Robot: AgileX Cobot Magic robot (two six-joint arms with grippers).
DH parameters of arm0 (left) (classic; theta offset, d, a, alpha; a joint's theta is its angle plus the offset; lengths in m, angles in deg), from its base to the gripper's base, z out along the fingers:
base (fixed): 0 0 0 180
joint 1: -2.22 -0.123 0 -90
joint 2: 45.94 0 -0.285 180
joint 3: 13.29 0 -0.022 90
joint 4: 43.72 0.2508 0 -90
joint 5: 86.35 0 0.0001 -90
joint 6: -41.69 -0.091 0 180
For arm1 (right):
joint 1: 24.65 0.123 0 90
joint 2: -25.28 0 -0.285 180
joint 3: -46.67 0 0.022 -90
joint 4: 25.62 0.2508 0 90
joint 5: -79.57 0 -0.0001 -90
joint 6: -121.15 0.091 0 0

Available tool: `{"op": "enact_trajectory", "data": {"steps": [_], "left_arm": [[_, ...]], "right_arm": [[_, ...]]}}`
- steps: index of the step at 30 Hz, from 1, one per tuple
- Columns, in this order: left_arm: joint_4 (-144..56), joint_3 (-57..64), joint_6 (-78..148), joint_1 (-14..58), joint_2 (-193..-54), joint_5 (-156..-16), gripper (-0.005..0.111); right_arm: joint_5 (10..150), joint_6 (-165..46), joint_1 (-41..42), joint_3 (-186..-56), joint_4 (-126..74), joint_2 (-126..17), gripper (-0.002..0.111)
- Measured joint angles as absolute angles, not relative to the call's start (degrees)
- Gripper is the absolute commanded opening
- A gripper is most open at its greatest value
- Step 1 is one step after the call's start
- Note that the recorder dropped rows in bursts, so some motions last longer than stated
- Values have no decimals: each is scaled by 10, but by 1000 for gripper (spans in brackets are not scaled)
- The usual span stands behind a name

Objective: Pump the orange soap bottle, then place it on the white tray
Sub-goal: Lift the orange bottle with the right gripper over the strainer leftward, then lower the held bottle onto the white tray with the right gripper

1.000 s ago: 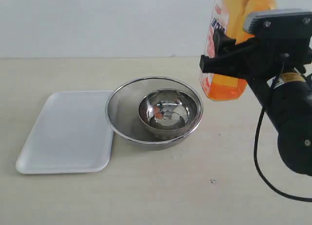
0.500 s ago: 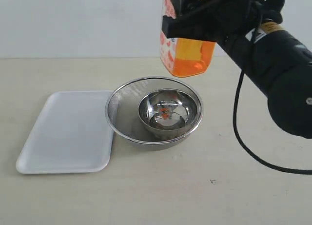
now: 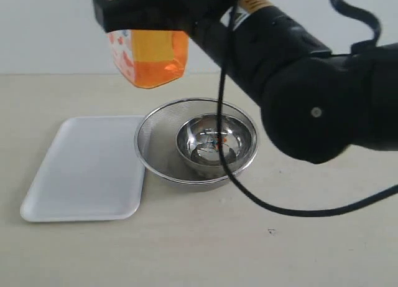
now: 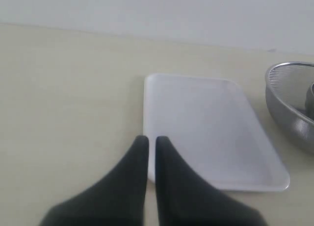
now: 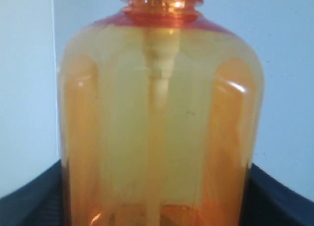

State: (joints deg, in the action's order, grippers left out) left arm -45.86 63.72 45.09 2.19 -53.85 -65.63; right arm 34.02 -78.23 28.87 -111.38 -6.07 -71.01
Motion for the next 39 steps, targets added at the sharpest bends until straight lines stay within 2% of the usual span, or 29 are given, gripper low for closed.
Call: {"op": "enact_trajectory", "data": {"steps": [14,39], "left_arm": [[-459,637,451,22,-539,-656,5],[-459,637,451,22,-539,-656,5]], "right_arm": [[381,-744,313,-1245,-74,-879,0],[249,-681,313,-1322,-147,-1091,0]]}}
